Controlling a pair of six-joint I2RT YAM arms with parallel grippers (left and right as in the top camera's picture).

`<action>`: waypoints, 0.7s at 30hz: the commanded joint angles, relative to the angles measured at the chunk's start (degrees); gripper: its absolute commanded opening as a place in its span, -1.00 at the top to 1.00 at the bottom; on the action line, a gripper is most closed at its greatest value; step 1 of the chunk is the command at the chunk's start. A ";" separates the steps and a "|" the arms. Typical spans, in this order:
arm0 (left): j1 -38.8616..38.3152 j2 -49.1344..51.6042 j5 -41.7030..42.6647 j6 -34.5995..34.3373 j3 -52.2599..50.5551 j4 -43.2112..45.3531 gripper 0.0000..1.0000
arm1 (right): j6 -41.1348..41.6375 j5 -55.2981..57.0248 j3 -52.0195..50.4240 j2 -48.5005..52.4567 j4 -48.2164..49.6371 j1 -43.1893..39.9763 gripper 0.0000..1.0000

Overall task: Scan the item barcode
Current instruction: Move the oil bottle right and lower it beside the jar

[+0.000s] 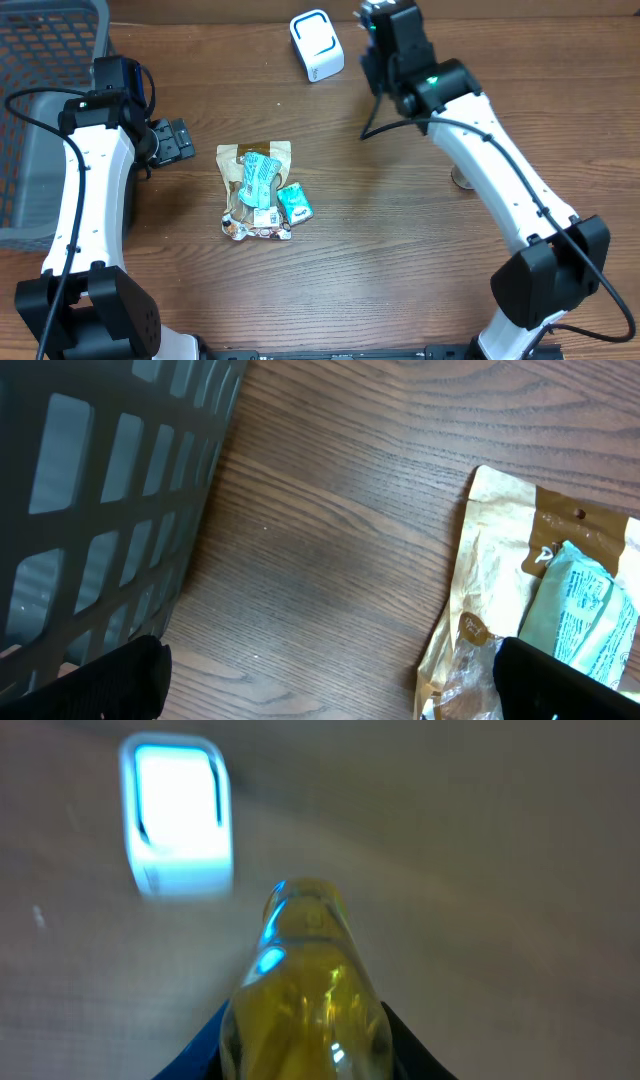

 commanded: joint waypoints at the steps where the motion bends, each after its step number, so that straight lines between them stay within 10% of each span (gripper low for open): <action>1: 0.09 -0.90 -0.72 0.68 1.14 0.02 -0.99 | 12.00 -5.79 0.70 -0.46 -6.73 -3.34 0.93; 21: 0.09 -0.90 -0.72 0.66 1.14 0.02 -1.00 | 13.22 -17.62 -6.82 -0.42 -23.50 -13.77 0.86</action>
